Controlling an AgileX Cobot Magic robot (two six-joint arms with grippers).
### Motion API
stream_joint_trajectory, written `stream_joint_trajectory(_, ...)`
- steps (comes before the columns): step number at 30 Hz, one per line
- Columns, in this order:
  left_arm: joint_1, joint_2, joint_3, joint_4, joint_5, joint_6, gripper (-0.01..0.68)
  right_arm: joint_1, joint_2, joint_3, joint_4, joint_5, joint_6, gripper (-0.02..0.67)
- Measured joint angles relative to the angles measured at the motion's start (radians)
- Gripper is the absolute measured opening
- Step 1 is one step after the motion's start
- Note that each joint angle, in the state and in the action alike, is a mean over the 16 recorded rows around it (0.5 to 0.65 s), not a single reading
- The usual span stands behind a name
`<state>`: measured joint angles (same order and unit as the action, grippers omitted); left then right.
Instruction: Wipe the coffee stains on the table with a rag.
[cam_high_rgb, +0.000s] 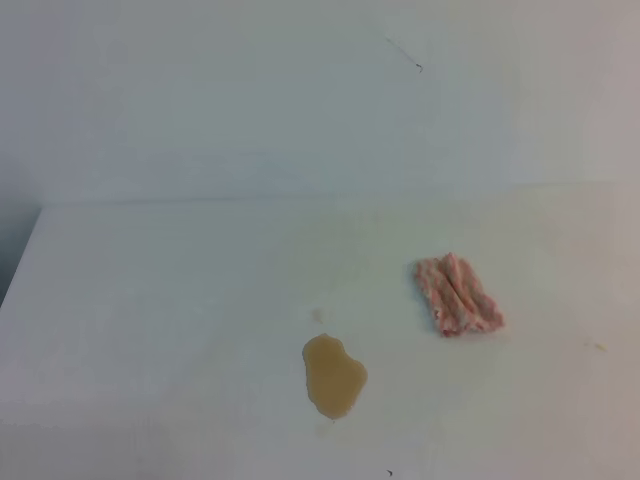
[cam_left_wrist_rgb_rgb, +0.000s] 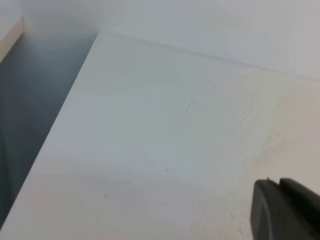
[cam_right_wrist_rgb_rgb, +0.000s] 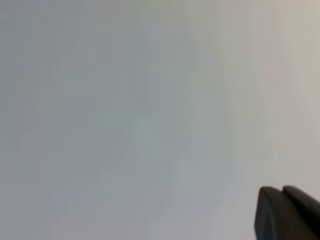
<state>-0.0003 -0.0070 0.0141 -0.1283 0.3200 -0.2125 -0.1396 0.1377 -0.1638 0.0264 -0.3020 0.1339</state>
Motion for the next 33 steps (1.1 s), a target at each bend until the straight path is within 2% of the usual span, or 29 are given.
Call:
stream_joint_trajectory(6, 0.000, -0.002, 0.003, 0.000, -0.001, 0.000, -0.001, 0.027, 0.240, -0.140, -0.010, 0.126, 0.035, -0.003)
stream_joint_trajectory(13, 0.000, 0.000, -0.003, 0.000, 0.001, 0.000, -0.001, 0.133, 0.592, -0.356, -0.009, 0.409, 0.004, -0.003)
stream_joint_trajectory(22, 0.000, 0.007, -0.014, 0.000, 0.005, 0.000, -0.001, 0.299, 0.954, -0.630, 0.089, 0.704, -0.189, -0.003)
stream_joint_trajectory(30, 0.000, 0.004, -0.006, 0.000, 0.002, 0.000, -0.001, 0.366, 1.206, -0.793, 0.256, 0.830, -0.405, 0.004)
stream_joint_trajectory(33, 0.000, 0.000, 0.003, 0.000, -0.001, 0.000, -0.001, 0.387, 1.294, -0.847, 0.300, 0.871, -0.466, 0.037)
